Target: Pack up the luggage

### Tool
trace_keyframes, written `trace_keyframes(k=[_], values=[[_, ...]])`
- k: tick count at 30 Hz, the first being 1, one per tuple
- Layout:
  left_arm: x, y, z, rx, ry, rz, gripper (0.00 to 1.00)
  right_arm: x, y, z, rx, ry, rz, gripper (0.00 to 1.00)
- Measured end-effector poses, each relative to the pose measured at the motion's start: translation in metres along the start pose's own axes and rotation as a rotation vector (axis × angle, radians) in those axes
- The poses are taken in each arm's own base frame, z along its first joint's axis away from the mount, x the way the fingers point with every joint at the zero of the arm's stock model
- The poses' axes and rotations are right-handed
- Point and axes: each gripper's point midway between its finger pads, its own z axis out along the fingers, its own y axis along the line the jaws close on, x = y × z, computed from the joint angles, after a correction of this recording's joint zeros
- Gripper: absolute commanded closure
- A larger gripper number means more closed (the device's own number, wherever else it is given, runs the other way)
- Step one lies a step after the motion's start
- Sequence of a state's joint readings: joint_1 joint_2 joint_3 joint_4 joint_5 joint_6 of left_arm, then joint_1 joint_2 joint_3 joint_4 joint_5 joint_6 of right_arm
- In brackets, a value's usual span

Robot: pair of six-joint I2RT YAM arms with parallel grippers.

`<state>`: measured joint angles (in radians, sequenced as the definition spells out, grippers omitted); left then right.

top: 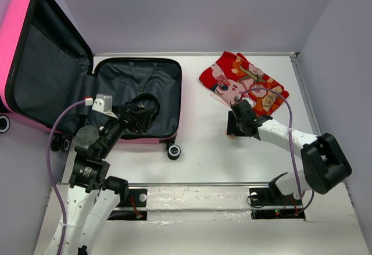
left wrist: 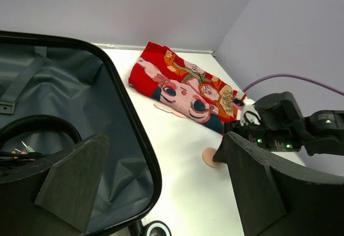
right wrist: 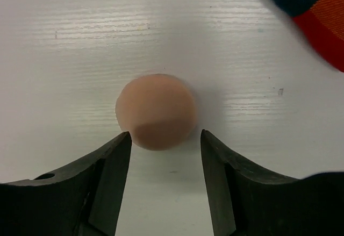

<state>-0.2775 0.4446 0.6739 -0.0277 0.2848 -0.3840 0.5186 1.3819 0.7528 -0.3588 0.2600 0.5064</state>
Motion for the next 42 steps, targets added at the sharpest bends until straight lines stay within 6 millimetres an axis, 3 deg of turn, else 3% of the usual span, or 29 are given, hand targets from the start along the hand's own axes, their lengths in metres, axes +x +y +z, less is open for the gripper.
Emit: trace_keyframes(k=[2, 5, 6, 11, 14, 15, 17, 19, 20, 23, 25, 27, 29, 33, 36, 37, 42], values=[[0.000, 0.000, 0.000, 0.001, -0.001, 0.000, 0.01, 0.009, 0.001, 0.011, 0.007, 0.035, -0.007, 0.48], [0.000, 0.000, 0.000, 0.002, 0.000, 0.000, 0.01, 0.016, 0.003, 0.022, 0.008, 0.063, -0.016, 0.87], [0.000, 0.000, 0.000, 0.003, 0.000, 0.000, 0.01, 0.015, 0.004, 0.024, 0.009, 0.060, -0.014, 0.92], [0.000, -0.001, 0.000, 0.004, 0.001, 0.000, 0.01, 0.005, 0.010, 0.021, -0.017, 0.024, -0.005, 0.93], [0.000, -0.002, 0.000, 0.010, 0.003, 0.000, 0.01, -0.010, 0.016, 0.003, -0.058, -0.028, 0.000, 0.93], [0.001, -0.002, 0.000, 0.012, 0.004, 0.000, 0.01, -0.026, 0.031, -0.015, -0.115, -0.076, -0.003, 0.93], [0.001, -0.003, 0.000, 0.016, 0.005, -0.001, 0.01, -0.040, 0.048, -0.030, -0.175, -0.116, -0.007, 0.93], [0.001, -0.003, 0.000, 0.018, 0.006, -0.002, 0.01, -0.069, 0.092, -0.062, -0.306, -0.186, -0.035, 0.93], [0.001, -0.003, 0.000, 0.018, 0.006, -0.002, 0.01, -0.076, 0.105, -0.071, -0.343, -0.208, -0.040, 0.93], [0.001, -0.002, 0.001, 0.017, 0.006, -0.003, 0.01, -0.114, 0.188, -0.114, -0.560, -0.281, -0.090, 0.59], [0.001, -0.001, 0.002, 0.013, 0.009, -0.003, 0.01, -0.127, 0.234, -0.126, -0.665, -0.289, -0.123, 0.36], [0.002, 0.000, 0.003, 0.007, 0.011, -0.004, 0.01, -0.133, 0.268, -0.128, -0.737, -0.289, -0.155, 0.19], [0.002, 0.001, 0.003, 0.006, 0.013, -0.005, 0.01, -0.131, 0.285, -0.120, -0.763, -0.273, -0.185, 0.18], [0.002, 0.001, 0.003, 0.006, 0.013, -0.004, 0.01, -0.124, 0.287, -0.091, -0.732, -0.232, -0.222, 0.30], [0.002, 0.001, 0.003, 0.006, 0.013, -0.004, 0.01, -0.131, 0.271, -0.075, -0.686, -0.230, -0.231, 0.58], [0.002, 0.001, 0.003, 0.006, 0.013, -0.005, 0.01, -0.137, 0.263, -0.072, -0.665, -0.239, -0.226, 0.69], [0.002, 0.001, 0.003, 0.006, 0.013, -0.004, 0.01, -0.177, 0.196, -0.045, -0.528, -0.279, -0.207, 0.79]])
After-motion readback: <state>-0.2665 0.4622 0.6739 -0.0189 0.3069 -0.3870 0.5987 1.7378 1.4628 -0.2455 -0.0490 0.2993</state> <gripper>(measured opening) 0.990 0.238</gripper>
